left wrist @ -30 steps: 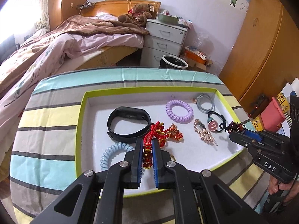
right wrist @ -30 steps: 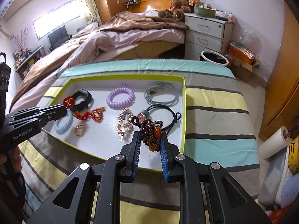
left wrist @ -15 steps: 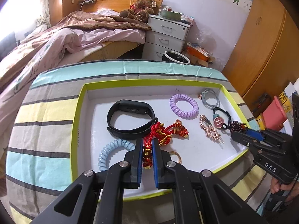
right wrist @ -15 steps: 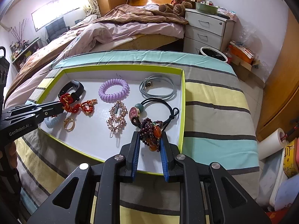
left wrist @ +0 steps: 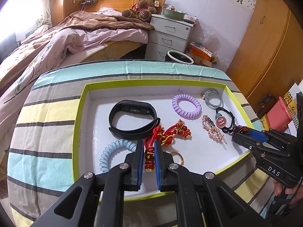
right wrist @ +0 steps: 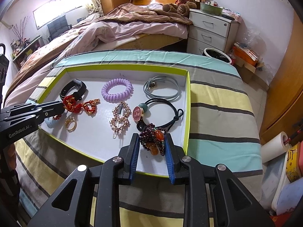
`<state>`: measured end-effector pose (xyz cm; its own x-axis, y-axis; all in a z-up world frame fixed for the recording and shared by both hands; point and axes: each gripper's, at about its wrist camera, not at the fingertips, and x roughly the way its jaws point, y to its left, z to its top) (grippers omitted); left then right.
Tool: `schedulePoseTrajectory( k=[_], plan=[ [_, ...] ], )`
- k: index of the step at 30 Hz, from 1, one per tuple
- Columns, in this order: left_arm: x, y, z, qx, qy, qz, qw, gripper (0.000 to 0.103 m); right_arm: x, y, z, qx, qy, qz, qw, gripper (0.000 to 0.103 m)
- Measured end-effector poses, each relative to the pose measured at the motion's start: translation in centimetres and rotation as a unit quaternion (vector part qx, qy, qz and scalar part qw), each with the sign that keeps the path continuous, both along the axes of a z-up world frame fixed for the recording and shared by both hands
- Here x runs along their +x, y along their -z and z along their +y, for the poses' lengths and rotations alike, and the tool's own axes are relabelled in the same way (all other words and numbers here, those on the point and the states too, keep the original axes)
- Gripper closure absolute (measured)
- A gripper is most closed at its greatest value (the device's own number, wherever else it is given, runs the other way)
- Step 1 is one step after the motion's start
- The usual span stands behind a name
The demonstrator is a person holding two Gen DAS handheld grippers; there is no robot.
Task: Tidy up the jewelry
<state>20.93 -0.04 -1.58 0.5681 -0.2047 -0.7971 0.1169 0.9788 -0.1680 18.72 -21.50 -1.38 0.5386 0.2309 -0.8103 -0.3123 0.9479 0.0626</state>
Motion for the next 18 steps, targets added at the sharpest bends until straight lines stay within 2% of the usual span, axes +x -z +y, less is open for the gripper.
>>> schedulePoseTrajectory(
  k=[7,11,14,18],
  plan=[
    [-0.2,-0.1,0.1,-0.002,-0.003,0.002,1.0000,0.087,-0.2,-0.3,0.0,0.009,0.005,-0.006,1.000,0.070],
    [-0.5,-0.4,0.0,-0.001,-0.004,-0.002,1.0000,0.075,-0.2,-0.5,0.0,0.012,0.006,-0.008,1.000,0.066],
    [-0.8,-0.7,0.1,-0.001,-0.007,-0.005,1.0000,0.072,-0.4,-0.7,0.0,0.014,0.009,-0.013,1.000,0.064],
    [-1.1,-0.9,0.1,-0.001,-0.010,-0.004,0.9999,0.064,-0.5,-1.0,-0.2,0.023,0.013,-0.018,0.999,0.064]
  ],
)
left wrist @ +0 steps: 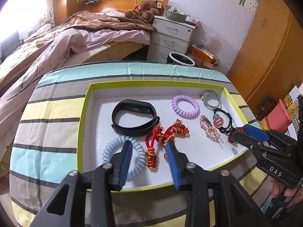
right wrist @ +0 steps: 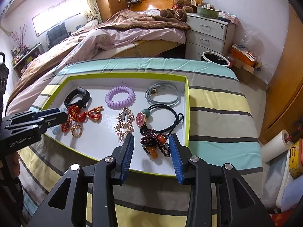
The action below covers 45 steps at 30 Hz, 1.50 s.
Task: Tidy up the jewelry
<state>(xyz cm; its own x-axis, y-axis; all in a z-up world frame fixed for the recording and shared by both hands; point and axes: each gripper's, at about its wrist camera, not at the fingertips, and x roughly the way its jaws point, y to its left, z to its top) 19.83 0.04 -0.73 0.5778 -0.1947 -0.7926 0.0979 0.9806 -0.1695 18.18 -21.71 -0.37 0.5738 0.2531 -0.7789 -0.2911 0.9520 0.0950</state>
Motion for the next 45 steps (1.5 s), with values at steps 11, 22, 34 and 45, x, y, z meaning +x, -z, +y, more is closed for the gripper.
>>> schedulePoseTrajectory(
  k=[11,22,34,45],
  plan=[
    [-2.3,-2.1,-0.6,0.005,-0.005,-0.025,0.9997,0.056,-1.8,-1.1,-0.2,0.009,0.014,-0.022,1.000,0.060],
    [-7.3,-3.4,-0.3,0.031,-0.053,-0.058,0.9964,0.056,-6.6,-3.2,0.0,0.039,0.026,-0.061,0.997,0.049],
    [-12.5,-4.3,-0.5,0.066,-0.082,-0.086,0.9907,0.056,-12.1,-4.7,0.3,0.054,0.038,-0.096,0.993,0.049],
    [-14.8,-5.2,-0.4,0.060,-0.095,-0.102,0.9883,0.056,-14.8,-5.7,1.3,0.025,0.042,-0.133,0.990,0.049]
  ],
)
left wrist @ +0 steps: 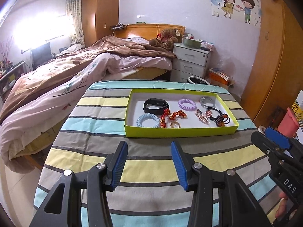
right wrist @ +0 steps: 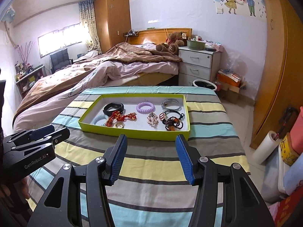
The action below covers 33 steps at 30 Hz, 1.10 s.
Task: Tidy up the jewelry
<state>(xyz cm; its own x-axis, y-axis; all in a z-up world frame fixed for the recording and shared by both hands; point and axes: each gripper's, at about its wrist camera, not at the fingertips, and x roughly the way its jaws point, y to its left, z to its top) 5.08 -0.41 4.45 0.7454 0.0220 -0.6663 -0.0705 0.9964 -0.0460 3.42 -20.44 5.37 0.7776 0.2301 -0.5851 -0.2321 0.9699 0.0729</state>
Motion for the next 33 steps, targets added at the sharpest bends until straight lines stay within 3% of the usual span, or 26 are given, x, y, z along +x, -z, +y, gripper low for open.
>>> schedulePoseTrajectory(
  k=[33],
  plan=[
    [-0.57,0.09,-0.43,0.006,0.009,0.000,0.9999,0.056,-0.31,-0.20,-0.10,0.010,-0.001,0.001,1.000,0.049]
  ],
)
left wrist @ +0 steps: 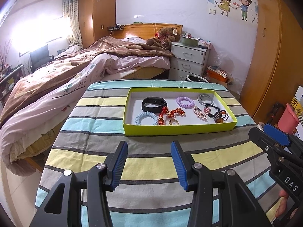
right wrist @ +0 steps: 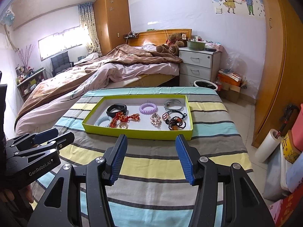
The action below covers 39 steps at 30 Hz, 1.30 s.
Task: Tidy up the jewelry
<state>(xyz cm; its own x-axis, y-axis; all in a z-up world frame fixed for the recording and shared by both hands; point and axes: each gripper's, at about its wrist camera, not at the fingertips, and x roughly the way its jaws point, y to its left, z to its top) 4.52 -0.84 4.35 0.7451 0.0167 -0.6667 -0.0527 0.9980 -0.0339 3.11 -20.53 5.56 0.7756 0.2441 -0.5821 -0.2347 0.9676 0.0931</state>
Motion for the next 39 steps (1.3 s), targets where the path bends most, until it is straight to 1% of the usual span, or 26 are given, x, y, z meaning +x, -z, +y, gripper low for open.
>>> schedulePoseTrajectory(
  k=[39],
  plan=[
    [-0.30,-0.14,0.03,-0.002,0.003,0.001,1.0000,0.056,-0.47,0.21,0.35,0.001,0.004,0.003,1.000,0.049]
  ],
)
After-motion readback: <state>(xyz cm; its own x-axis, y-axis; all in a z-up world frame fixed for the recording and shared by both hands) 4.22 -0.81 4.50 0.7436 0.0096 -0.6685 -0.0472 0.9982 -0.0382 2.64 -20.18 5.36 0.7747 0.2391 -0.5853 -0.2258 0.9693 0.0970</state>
